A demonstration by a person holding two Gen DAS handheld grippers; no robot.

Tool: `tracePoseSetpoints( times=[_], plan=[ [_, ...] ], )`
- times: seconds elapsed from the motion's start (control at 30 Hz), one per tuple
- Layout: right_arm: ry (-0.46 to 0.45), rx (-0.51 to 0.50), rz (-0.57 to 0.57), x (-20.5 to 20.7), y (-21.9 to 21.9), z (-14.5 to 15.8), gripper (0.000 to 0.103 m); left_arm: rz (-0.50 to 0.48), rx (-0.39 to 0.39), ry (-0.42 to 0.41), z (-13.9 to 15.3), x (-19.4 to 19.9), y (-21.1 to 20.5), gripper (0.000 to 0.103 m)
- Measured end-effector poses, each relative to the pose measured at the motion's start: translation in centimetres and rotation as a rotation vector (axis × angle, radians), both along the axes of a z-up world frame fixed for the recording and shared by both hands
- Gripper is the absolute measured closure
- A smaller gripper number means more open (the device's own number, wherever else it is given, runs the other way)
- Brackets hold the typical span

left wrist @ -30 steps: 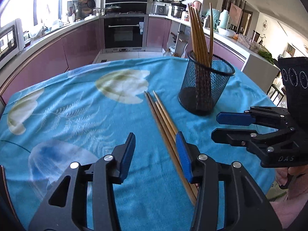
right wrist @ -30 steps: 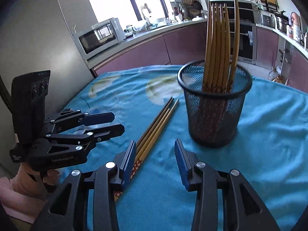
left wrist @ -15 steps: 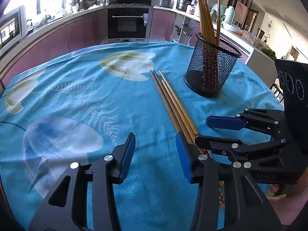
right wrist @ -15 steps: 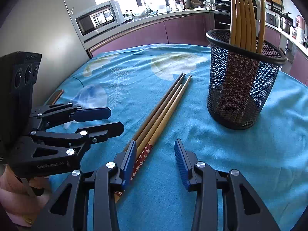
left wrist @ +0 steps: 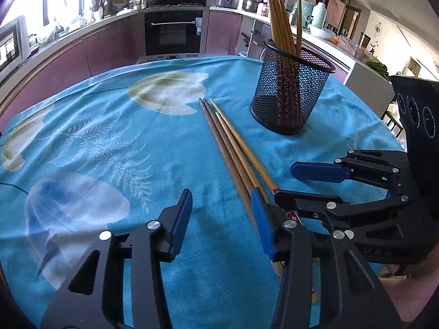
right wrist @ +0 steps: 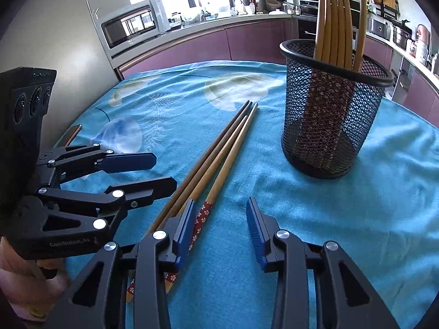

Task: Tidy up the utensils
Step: 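Move both open grippers back down to the remaining chopsticks on the cloth, then close the right gripper on a chopstick while the left gripper grasps another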

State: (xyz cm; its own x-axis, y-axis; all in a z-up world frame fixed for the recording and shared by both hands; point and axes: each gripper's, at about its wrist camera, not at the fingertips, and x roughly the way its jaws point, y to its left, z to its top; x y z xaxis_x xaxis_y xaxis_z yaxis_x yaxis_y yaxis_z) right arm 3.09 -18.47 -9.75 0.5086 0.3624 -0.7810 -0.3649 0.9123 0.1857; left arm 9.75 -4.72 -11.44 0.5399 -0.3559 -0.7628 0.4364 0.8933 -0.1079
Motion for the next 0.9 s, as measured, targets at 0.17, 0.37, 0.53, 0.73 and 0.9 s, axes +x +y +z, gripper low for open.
tracePoseSetpoints(
  times=[0.17,0.37,0.53,0.73,0.9],
  plan=[
    [0.005,0.013,-0.005,0.07,-0.21,-0.04,0.068,-0.010,0.015,0.002,-0.37,0.23,-0.59,0.057],
    [0.006,0.015,-0.006,0.01,-0.34,-0.05,0.068,0.002,0.024,0.003,-0.45,0.53,-0.45,0.058],
    [0.003,0.010,-0.007,-0.07,-0.36,0.01,0.068,0.005,0.030,0.005,-0.51,0.60,-0.52,0.060],
    [-0.005,-0.012,-0.012,0.45,0.02,0.09,0.068,0.000,0.023,0.010,-0.54,0.74,-0.64,0.069],
    [-0.014,-0.036,-0.017,0.92,0.41,0.06,0.074,-0.004,0.012,0.022,-0.60,0.97,-0.92,0.080]
  ],
)
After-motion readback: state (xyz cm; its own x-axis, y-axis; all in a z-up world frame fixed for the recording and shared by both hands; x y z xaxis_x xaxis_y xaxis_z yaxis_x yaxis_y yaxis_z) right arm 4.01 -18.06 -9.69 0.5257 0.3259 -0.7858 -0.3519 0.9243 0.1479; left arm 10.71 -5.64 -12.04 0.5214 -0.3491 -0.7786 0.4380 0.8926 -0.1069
